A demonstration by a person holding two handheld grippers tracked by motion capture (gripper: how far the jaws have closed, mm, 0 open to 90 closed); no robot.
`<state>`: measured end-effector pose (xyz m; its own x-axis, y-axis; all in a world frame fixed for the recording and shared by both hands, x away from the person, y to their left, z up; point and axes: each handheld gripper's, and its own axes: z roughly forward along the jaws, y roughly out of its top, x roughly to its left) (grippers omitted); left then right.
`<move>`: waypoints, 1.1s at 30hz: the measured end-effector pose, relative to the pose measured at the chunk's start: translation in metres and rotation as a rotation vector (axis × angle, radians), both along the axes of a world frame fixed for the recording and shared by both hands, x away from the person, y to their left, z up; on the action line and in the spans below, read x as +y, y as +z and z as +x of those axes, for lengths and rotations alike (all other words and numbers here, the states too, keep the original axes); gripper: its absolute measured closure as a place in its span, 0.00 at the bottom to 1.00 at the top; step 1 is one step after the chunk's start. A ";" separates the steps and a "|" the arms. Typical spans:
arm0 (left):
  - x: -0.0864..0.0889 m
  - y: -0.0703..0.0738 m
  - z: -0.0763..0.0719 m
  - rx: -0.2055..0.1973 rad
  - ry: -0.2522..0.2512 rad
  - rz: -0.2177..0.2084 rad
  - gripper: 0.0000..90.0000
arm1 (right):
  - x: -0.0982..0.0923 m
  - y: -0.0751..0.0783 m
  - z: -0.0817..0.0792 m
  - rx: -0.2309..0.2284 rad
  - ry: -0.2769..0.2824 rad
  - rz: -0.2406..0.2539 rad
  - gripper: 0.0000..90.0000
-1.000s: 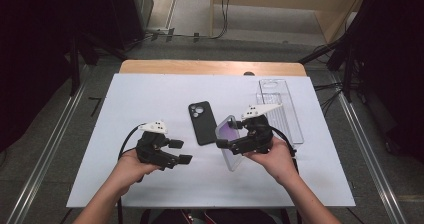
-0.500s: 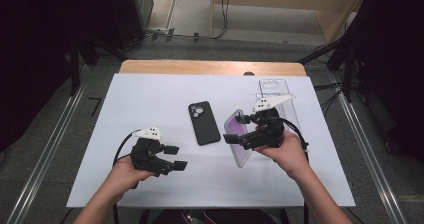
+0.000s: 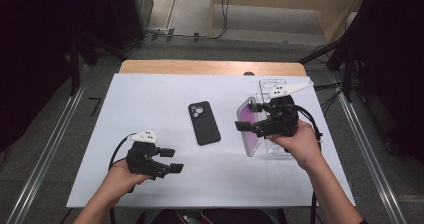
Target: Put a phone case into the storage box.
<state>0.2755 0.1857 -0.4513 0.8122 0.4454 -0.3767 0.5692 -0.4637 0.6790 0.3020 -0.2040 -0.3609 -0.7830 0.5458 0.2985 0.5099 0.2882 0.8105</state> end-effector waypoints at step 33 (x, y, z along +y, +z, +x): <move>0.011 0.000 -0.003 0.007 0.047 -0.012 0.32 | -0.072 0.009 0.010 -0.073 -0.513 -0.015 0.17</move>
<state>0.2727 0.1965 -0.4509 0.7879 0.4783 -0.3878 0.5949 -0.4288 0.6799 0.3116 -0.2756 -0.3518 -0.4324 0.8685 0.2424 0.5308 0.0279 0.8470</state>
